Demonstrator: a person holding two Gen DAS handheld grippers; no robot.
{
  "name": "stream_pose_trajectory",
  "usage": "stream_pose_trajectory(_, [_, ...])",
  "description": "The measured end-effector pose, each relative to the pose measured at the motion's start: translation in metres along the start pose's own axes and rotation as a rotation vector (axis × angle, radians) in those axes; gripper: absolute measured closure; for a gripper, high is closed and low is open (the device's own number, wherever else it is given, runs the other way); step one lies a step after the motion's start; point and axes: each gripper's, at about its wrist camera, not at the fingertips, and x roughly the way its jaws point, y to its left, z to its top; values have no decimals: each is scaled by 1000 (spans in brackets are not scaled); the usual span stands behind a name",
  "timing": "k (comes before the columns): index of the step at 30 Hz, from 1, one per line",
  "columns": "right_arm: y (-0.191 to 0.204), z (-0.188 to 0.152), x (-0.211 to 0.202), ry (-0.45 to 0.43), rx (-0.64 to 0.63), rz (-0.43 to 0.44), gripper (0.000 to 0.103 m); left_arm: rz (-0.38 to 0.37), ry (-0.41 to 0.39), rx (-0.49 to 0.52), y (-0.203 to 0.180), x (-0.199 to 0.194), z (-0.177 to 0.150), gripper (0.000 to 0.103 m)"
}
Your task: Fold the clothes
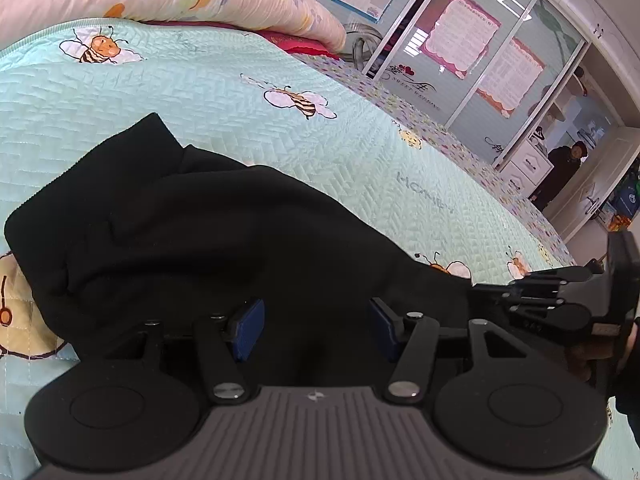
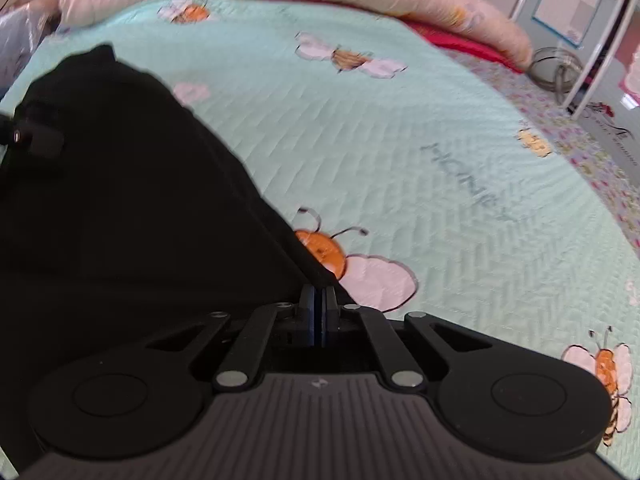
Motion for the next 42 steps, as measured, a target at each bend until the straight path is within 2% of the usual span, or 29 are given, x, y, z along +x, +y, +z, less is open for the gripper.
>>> stream_pose_trajectory(8, [-9, 6, -10, -80, 50, -58, 103, 1, 0, -6, -2, -1, -2, 44])
stream_pose_trajectory(16, [-7, -12, 25, -52, 136, -99, 103, -2, 10, -2, -6, -1, -5, 43])
stream_pose_trajectory(17, [-10, -15, 18, -79, 176, -108, 102, -11, 10, 0, -6, -3, -5, 43])
stream_pose_trajectory(19, [-14, -19, 6, -131, 257, -125, 91, -26, 9, 8, -10, -7, -7, 43])
stream_pose_trajectory(20, [-16, -22, -2, -159, 298, -136, 91, -34, 9, 13, -11, -9, -7, 43])
stream_pose_trajectory(23, [-19, -46, -35, -213, 401, -176, 88, -62, 20, 44, -22, -13, -13, 43])
stream_pose_trajectory(27, [-21, -91, -58, -167, 482, -228, 87, -76, 48, 100, -43, -12, -21, 43])
stream_pose_trajectory(28, [-27, -101, -58, -148, 510, -257, 86, -78, 56, 108, -48, -11, -22, 43])
stream_pose_trajectory(30, [-49, -120, -55, -127, 618, -258, 86, -79, 66, 112, -56, -10, -23, 43])
stream_pose_trajectory(31, [-61, -129, -57, -153, 673, -231, 88, -80, 70, 113, -60, -11, -24, 43])
stream_pose_trajectory(33, [-79, -136, -66, -188, 772, -265, 87, -83, 78, 124, -67, -12, -26, 43])
stream_pose_trajectory(35, [-92, -147, -79, -234, 854, -287, 82, -78, 90, 138, -74, -12, -28, 43])
stream_pose_trajectory(37, [-102, -161, -95, -280, 919, -301, 72, -78, 109, 147, -79, -10, -30, 43])
stream_pose_trajectory(39, [-114, -179, -97, -240, 934, -356, 61, -78, 128, 157, -86, -7, -31, 43])
stream_pose_trajectory(41, [-130, -200, -99, -197, 952, -422, 67, -78, 139, 171, -96, -6, -32, 43])
stream_pose_trajectory(42, [-140, -215, -107, -244, 1007, -410, 71, -80, 139, 178, -101, -6, -33, 43])
